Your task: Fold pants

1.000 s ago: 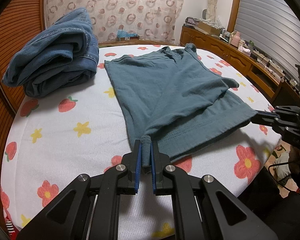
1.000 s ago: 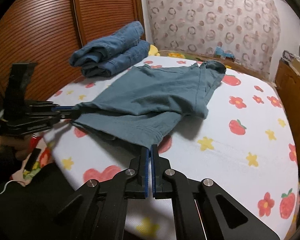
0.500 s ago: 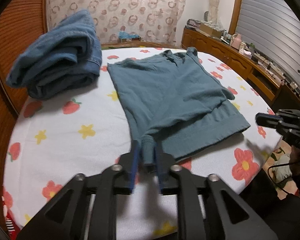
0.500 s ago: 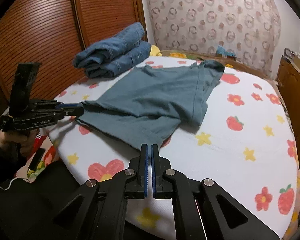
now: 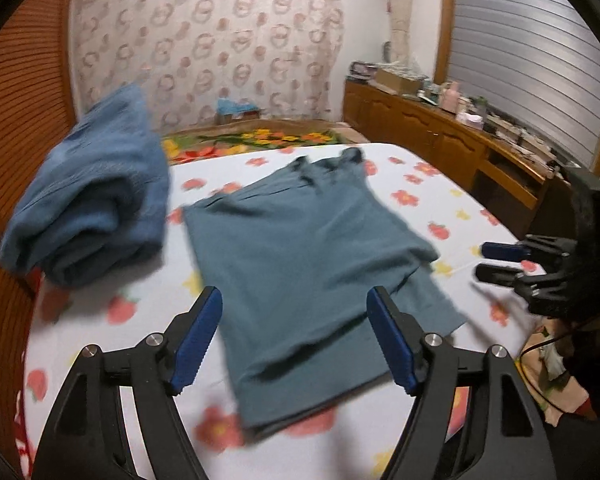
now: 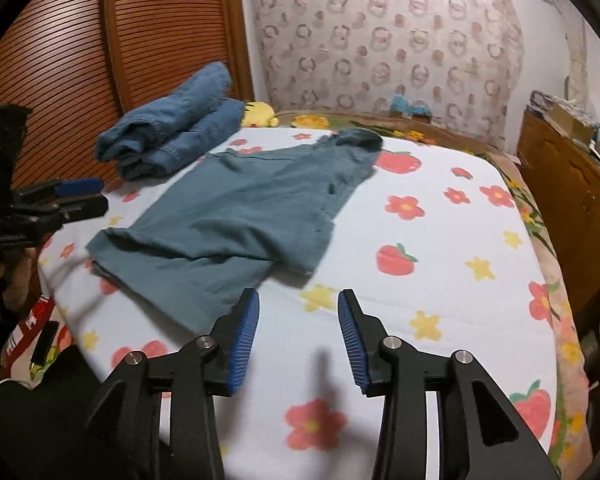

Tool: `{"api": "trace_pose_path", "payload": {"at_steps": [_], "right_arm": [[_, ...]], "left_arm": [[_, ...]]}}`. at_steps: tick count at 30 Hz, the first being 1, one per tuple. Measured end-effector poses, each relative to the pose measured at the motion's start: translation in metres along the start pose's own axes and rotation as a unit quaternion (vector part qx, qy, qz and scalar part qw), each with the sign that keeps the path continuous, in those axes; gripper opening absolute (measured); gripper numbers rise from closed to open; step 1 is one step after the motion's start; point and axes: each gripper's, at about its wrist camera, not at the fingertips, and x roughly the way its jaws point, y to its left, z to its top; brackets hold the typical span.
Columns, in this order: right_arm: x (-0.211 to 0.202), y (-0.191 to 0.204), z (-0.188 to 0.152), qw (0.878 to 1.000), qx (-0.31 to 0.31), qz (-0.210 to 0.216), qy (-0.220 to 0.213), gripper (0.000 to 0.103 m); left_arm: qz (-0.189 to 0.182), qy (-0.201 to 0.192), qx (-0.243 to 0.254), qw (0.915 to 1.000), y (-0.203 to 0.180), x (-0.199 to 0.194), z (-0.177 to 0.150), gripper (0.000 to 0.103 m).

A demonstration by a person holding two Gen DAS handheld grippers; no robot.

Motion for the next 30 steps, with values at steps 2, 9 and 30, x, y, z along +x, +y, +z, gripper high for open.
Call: {"api": "trace_pose_path", "payload": {"at_steps": [2, 9, 30], "right_arm": [[0.005, -0.005, 0.002, 1.000, 0.003, -0.010, -0.001, 0.045], [0.015, -0.018, 0.007, 1.000, 0.013, -0.027, -0.001, 0.046], [0.007, -0.029, 0.003, 0.999, 0.010, -0.034, 0.001, 0.046]], "left_arm": [[-0.008, 0.004, 0.017, 0.9998, -0.012, 0.010, 0.010, 0.076], [-0.053, 0.032, 0.065, 0.9960, -0.053, 0.043, 0.032, 0.062], [-0.064, 0.080, 0.080, 0.9916, -0.067, 0.088, 0.053, 0.003]]}}
